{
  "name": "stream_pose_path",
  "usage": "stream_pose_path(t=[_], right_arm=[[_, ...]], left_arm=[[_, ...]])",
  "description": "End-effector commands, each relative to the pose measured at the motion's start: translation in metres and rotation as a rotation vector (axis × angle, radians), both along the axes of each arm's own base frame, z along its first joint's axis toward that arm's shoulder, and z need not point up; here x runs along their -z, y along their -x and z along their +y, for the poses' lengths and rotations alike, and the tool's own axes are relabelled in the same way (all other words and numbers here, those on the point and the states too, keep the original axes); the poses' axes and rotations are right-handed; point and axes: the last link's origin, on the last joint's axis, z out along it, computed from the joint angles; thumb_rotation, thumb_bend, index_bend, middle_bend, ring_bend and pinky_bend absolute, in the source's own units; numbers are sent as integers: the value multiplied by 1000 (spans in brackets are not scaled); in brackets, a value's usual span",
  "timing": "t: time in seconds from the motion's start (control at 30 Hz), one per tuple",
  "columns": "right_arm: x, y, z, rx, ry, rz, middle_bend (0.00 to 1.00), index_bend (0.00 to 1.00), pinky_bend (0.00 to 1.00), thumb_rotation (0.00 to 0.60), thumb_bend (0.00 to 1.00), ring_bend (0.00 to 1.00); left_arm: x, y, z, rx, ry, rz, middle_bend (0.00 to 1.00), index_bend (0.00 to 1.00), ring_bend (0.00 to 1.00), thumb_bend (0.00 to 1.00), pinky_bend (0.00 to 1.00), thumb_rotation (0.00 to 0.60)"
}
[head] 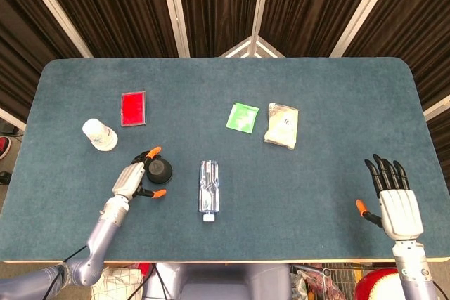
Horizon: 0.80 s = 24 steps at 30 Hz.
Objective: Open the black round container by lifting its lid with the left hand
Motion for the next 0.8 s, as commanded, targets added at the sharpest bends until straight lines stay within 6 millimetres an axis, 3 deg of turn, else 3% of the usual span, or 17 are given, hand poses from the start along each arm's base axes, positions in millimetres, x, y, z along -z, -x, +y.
stream_pose_path(t=[0.03, 0.7, 0.8], right_arm=[[-1, 0, -1, 0, 1, -2, 24, 68, 11, 600, 289, 68], [4, 3, 6, 4, -12, -7, 24, 68, 11, 600, 289, 68], [4, 3, 6, 3, -17, -9, 24, 68, 11, 600, 289, 68]], left_arm=[[2, -3, 0, 4, -4, 9, 192, 69, 0, 154, 0, 600], [5, 2, 1, 8, -70, 82, 201, 69, 0, 206, 0, 600], [7, 1, 2, 6, -72, 87, 232, 69, 0, 255, 0, 600]])
